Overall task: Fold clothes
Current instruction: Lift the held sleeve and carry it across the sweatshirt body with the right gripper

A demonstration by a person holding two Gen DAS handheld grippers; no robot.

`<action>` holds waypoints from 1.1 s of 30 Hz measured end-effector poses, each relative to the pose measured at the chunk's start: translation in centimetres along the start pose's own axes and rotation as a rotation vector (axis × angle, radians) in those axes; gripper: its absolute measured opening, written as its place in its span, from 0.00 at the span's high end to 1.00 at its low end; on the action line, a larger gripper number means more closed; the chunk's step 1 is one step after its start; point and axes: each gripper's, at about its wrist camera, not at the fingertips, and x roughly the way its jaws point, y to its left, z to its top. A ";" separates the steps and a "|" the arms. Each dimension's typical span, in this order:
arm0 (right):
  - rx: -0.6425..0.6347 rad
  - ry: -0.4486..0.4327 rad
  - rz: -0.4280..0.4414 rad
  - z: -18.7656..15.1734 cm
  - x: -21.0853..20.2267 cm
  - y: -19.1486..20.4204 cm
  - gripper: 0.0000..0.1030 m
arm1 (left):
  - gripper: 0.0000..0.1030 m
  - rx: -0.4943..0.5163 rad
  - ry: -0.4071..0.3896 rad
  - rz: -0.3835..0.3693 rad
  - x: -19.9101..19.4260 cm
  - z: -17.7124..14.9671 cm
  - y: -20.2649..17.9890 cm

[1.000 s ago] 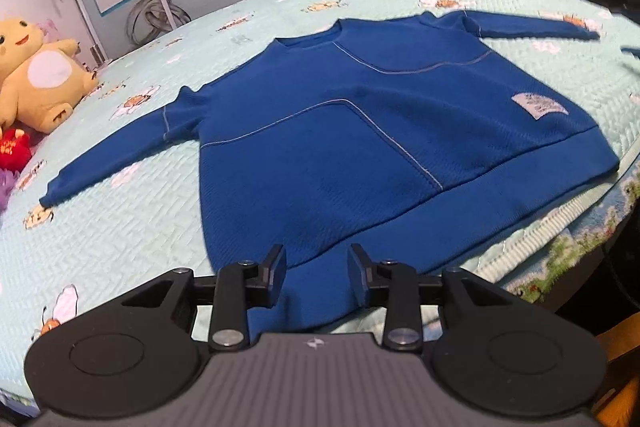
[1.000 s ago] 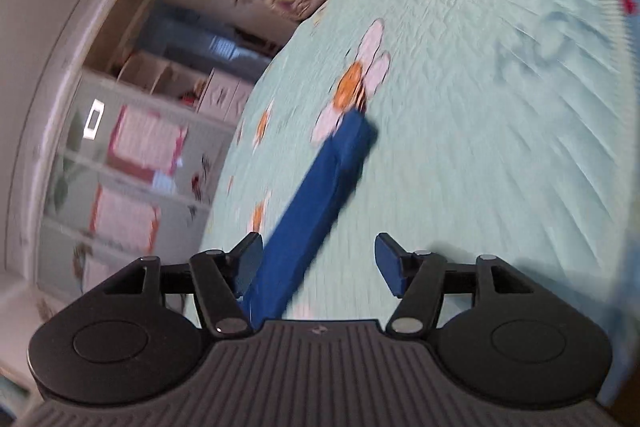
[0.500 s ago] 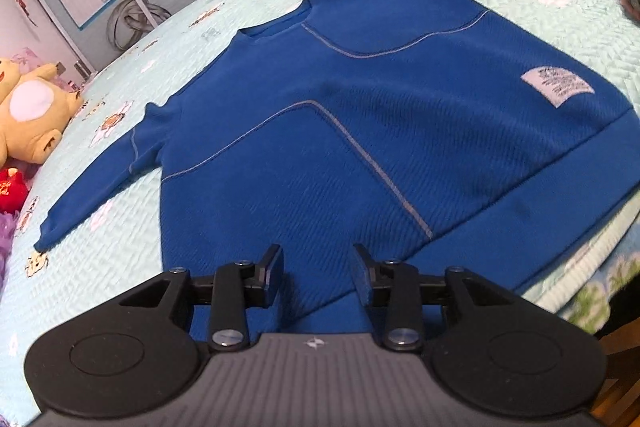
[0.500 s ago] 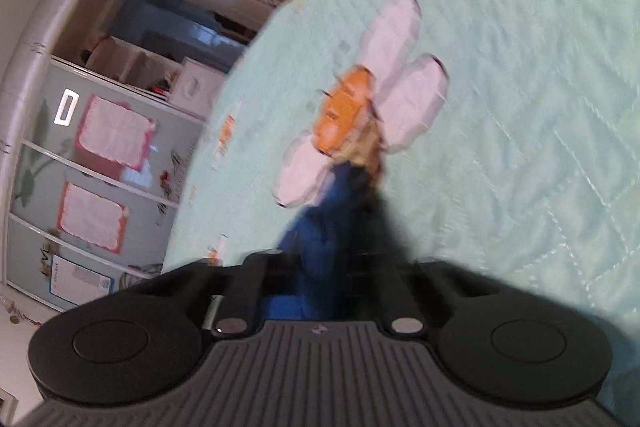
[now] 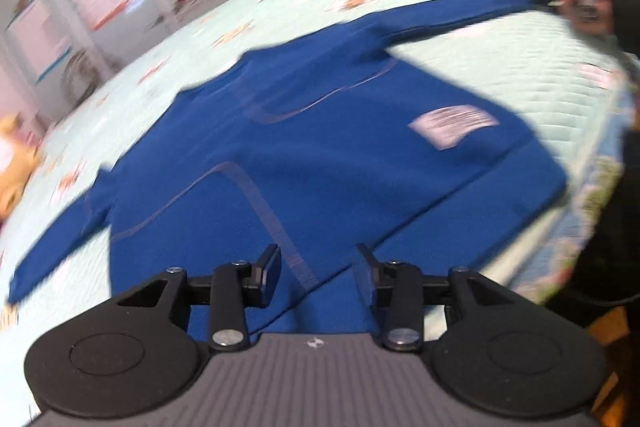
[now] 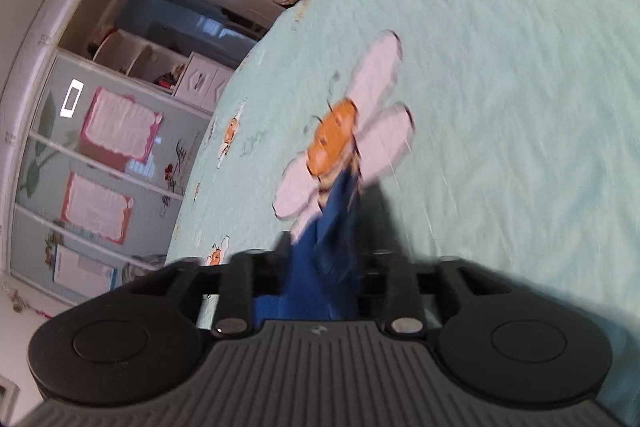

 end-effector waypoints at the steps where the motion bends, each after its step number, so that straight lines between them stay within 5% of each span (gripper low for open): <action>1: 0.015 -0.011 0.014 -0.7 -0.2 -0.2 0.62 | 0.56 0.031 -0.015 -0.011 -0.4 0.1 -0.8; 4: -0.012 -0.031 0.008 -1.7 -0.3 0.2 0.62 | 0.53 0.089 -0.018 -0.026 -0.9 -0.4 -2.1; 9: -0.009 -0.017 -0.006 -1.0 0.5 -0.1 0.68 | 0.53 0.021 0.004 -0.058 -0.9 0.0 -1.7; 13: -0.014 -0.026 0.010 -1.1 0.2 -1.7 0.91 | 0.49 0.137 -0.028 -0.117 -1.4 1.7 -5.0; 18: -0.055 -0.068 0.084 -1.8 -0.7 -2.4 0.88 | 0.41 0.302 -0.046 -0.206 -1.0 3.7 -10.9; 25: -0.051 -0.079 0.123 -1.7 -0.8 -2.8 0.86 | 0.37 0.385 0.020 -0.137 1.3 6.1 -15.4; 33: -0.050 -0.084 0.141 -1.5 -0.7 -2.8 0.85 | 0.35 0.339 0.054 -0.122 1.9 6.3 -15.2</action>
